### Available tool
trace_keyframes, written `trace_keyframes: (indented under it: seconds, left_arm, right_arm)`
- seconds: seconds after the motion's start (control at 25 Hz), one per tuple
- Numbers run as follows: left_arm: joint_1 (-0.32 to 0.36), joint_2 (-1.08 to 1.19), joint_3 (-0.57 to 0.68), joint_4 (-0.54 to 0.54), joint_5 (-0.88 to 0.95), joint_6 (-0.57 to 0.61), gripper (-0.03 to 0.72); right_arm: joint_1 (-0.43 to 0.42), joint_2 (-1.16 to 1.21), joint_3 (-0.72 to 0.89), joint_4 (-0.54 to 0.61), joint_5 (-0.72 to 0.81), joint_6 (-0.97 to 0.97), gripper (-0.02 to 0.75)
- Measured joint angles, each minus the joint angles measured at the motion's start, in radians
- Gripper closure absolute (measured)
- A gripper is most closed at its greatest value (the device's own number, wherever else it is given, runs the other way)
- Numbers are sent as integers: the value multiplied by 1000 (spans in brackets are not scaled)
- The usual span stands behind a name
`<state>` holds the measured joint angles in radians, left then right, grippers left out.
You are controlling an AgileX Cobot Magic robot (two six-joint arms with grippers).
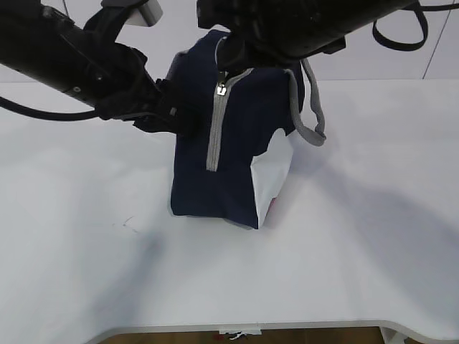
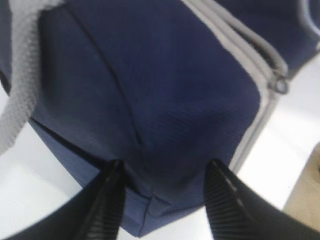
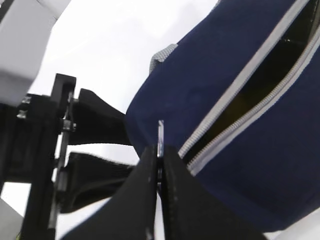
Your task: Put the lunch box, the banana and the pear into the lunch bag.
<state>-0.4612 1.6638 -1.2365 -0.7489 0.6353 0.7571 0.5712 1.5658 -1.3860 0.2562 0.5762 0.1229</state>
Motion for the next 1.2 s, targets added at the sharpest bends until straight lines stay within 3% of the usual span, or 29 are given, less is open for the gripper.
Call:
trace_keyframes:
  seconds: [0.2,0.28,0.84,1.2]
  left_arm:
    - [0,30,0,-13,-12,8,632]
    - [0,34,0,-11,-12,8,679]
    - [0,-1,0,132,105,9,692]
    - [0,-37,0,228,225,9,692]
  right_arm:
    - [0,0,0,2,3,-1,724]
    - [0,2,0,-10,3,-2,724]
    - [0,6,0,-192,-72,-5,724]
    - [-24,21,-43,-210,-81,-3,724]
